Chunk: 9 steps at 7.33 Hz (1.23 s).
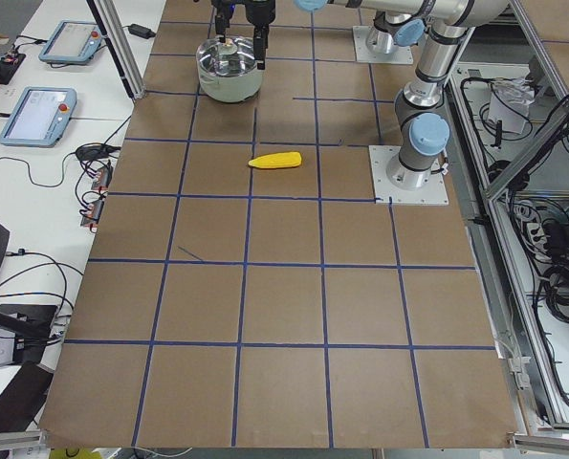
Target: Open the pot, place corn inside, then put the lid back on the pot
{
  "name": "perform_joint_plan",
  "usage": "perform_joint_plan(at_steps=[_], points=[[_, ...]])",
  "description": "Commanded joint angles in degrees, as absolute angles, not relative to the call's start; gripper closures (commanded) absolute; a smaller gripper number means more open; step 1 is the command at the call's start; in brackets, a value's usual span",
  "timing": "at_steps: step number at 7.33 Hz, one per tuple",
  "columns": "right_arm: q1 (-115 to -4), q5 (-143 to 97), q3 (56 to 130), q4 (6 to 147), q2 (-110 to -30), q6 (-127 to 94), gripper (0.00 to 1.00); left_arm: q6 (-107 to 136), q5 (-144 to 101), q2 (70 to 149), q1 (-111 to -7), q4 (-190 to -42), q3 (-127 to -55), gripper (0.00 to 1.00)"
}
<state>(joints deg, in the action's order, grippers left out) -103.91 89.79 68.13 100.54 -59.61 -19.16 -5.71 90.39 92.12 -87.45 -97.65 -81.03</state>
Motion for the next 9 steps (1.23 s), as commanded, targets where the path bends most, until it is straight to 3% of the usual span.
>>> perform_joint_plan(at_steps=[1, 6, 9], points=[[-103.9, 89.8, 68.5, 100.6, -59.1, -19.6, 0.04, -5.8, 90.5, 92.2, -87.5, -97.6, -81.0, 0.00], [-103.9, 89.7, 68.5, 100.7, -58.2, -19.7, 0.07, -5.9, 90.5, 92.1, -87.5, -97.6, -81.1, 0.00], [-103.9, 89.7, 68.4, 100.7, -58.2, -19.8, 0.37, -6.0, 90.5, 92.2, -87.5, -97.7, -81.1, 0.00]])
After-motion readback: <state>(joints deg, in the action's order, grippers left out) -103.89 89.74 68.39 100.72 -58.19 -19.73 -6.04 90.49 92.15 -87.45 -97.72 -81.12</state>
